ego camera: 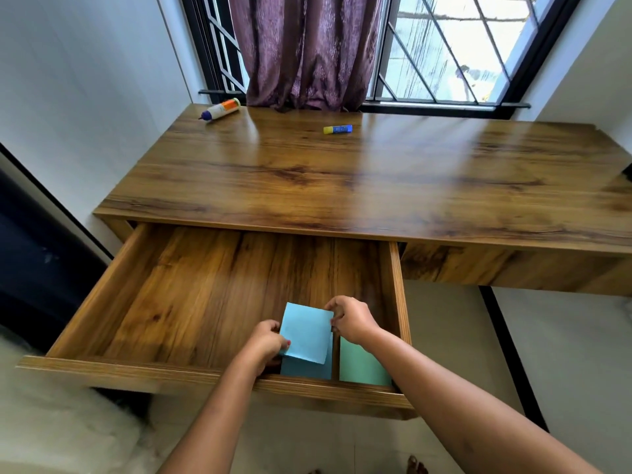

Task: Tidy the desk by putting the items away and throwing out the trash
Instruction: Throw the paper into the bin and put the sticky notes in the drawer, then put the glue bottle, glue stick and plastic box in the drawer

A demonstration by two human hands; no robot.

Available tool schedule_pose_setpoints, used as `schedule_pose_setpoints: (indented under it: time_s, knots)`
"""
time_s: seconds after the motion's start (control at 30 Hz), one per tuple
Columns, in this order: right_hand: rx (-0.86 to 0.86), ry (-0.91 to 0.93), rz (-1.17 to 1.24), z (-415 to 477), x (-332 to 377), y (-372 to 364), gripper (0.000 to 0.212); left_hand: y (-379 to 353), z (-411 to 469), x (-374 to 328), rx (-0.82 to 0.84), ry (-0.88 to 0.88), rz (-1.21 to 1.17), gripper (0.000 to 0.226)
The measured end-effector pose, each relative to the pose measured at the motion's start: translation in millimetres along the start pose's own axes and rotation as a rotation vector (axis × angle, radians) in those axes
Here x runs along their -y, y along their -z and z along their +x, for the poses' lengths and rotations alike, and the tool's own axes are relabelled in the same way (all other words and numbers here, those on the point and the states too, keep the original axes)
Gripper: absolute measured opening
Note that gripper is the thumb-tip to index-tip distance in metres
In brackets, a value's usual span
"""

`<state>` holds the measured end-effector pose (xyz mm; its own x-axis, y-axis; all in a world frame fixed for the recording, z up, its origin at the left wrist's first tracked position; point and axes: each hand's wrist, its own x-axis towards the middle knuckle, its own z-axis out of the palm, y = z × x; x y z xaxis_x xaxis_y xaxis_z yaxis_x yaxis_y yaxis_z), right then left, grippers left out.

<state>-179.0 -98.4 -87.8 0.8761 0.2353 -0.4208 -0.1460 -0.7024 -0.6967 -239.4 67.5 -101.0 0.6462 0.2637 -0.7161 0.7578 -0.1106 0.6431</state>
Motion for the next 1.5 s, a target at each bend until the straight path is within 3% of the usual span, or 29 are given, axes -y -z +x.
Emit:
schedule_pose_setpoints:
  time_s: [0.17,0.27,0.67,0.9,1.17,1.33,1.5]
  knots:
    - [-0.003,0.014,-0.192,1,-9,-11,0.022,0,5,7,-0.126,-0.089,0.488,0.028]
    - [-0.023,0.02,-0.264,2,-12,-17,0.022,-2,2,5,-0.167,-0.119,0.61,0.023]
    - [-0.04,0.165,-0.653,-5,-14,-27,0.024,-5,3,12,-0.162,-0.136,0.702,0.025]
    - [-0.021,0.152,-0.759,-5,-8,-29,0.026,3,0,9,-0.05,-0.1,0.703,0.023]
    - [-0.062,0.278,-0.571,11,37,-20,0.02,18,15,-29,-0.189,-0.231,0.569,0.026]
    - [-0.159,0.4,-0.385,49,96,29,0.024,41,24,-114,-0.38,-0.395,0.451,0.02]
    - [-0.254,0.38,-0.273,127,136,81,0.026,68,47,-204,-0.429,-0.455,0.396,0.01]
